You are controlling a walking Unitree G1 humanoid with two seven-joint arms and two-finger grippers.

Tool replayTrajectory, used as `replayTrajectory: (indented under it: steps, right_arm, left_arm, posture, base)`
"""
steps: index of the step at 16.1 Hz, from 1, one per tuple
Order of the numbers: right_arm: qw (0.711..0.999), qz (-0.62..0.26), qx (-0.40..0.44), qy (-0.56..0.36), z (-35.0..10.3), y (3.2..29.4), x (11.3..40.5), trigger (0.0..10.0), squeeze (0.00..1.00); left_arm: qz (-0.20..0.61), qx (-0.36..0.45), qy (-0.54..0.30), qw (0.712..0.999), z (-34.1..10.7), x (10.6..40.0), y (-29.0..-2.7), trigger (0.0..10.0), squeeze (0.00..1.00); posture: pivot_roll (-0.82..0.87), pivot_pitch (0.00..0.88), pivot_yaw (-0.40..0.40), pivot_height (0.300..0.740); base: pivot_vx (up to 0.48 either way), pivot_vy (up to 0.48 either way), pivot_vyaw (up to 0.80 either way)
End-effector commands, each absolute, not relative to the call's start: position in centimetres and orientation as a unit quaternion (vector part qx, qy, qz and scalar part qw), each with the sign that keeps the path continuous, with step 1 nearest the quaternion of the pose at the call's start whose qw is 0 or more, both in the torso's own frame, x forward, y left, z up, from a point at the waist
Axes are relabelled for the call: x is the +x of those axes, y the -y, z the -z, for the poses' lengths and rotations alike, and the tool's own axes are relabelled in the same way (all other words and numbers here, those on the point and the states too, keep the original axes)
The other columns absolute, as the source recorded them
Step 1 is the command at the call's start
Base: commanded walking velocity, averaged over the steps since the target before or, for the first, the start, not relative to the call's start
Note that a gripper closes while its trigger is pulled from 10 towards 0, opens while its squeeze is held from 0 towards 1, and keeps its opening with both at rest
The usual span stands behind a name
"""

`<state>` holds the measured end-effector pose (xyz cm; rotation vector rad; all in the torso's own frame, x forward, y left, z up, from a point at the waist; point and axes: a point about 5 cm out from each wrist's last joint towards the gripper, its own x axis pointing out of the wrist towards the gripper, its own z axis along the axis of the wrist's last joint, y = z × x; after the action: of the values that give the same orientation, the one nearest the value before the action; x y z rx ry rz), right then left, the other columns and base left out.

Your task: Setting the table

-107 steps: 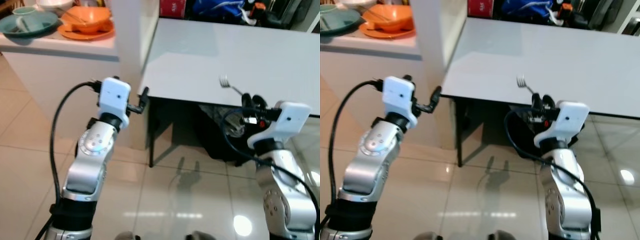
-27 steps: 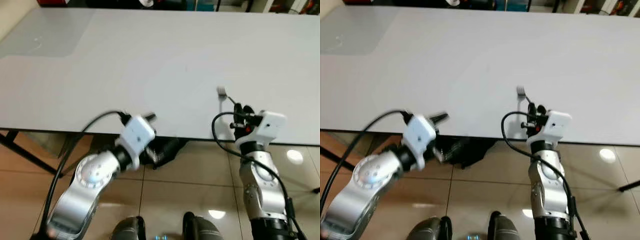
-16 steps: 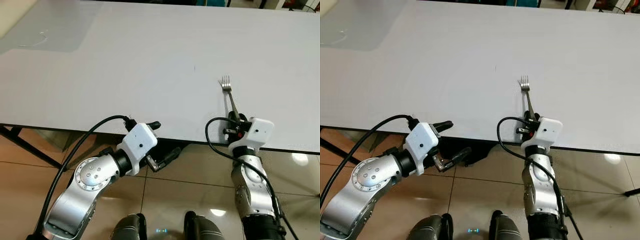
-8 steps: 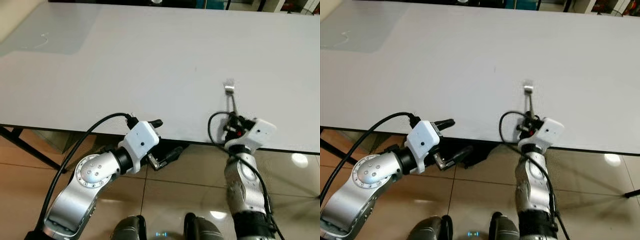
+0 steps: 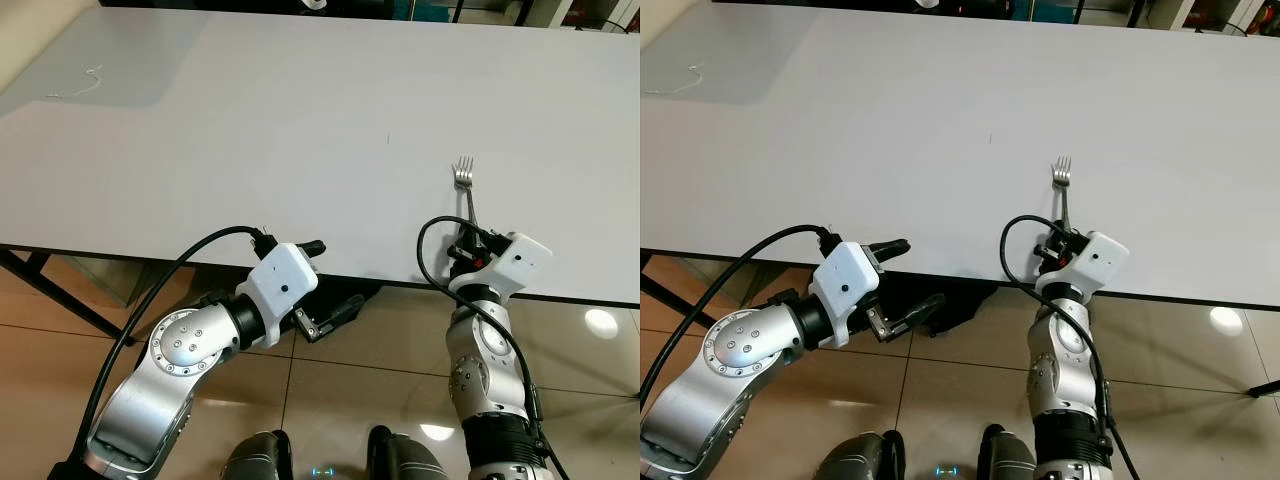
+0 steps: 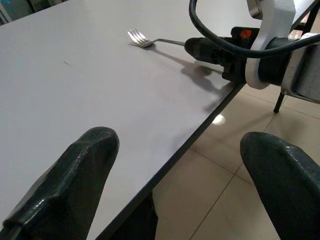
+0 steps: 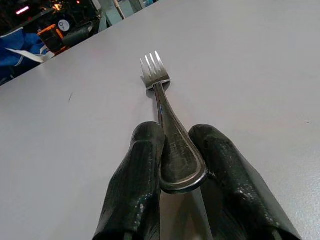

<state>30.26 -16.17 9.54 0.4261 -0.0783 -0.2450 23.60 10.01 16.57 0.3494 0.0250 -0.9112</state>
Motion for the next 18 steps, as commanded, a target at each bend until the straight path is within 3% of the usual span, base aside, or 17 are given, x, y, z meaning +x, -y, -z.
replayTrajectory:
  steps: [1,2,7,10,11,14,18]
  right_arm:
    - [0.965,0.135,0.224,-0.024,-7.0,16.2,29.6,10.0,0.40]
    - [0.965,0.137,0.223,-0.024,-7.0,16.3,29.6,10.0,1.00]
    - [0.966,0.136,0.218,-0.016,-7.4,16.7,30.1,10.0,1.00]
    - [0.967,0.090,0.231,0.061,-10.4,16.6,29.8,10.0,1.00]
    - [0.969,0.062,0.208,0.119,-13.0,16.8,29.0,10.0,0.00]
    - [0.963,0.049,0.204,0.168,-16.9,17.3,27.0,10.0,0.00]
    - [0.984,0.051,0.123,0.121,-17.3,17.1,25.5,10.0,0.00]
  left_arm:
    - [0.446,0.168,-0.010,0.879,-16.8,23.3,-10.0,10.0,0.00]
    - [0.447,0.168,-0.010,0.878,-16.8,23.2,-9.9,10.0,0.00]
    - [0.451,0.169,-0.011,0.876,-16.7,23.4,-9.9,10.0,0.00]
    - [0.410,0.171,0.001,0.896,-17.1,24.1,-10.4,10.0,0.00]
    - [0.363,0.162,0.021,0.917,-17.8,24.9,-11.0,10.0,0.00]
    - [0.273,0.146,0.039,0.950,-18.8,25.9,-12.3,10.0,0.00]
    - [0.213,0.131,0.032,0.968,-18.9,26.9,-12.8,10.0,0.00]
  posture:
    - [0.17,0.199,0.044,0.740]
    - [0.17,0.199,0.044,0.740]
    - [0.17,0.184,0.046,0.740]
    - [0.18,0.167,0.029,0.740]
    - [0.17,0.159,0.026,0.740]
    - [0.12,0.129,0.031,0.740]
    - [0.08,0.091,0.045,0.740]
  base:
    - [0.000,0.000,0.00]
    - [0.000,0.000,0.00]
    - [0.000,0.000,0.00]
    - [0.000,0.000,0.00]
    - [0.000,0.000,0.00]
    - [0.000,0.160,0.00]
    - [0.000,0.480,0.00]
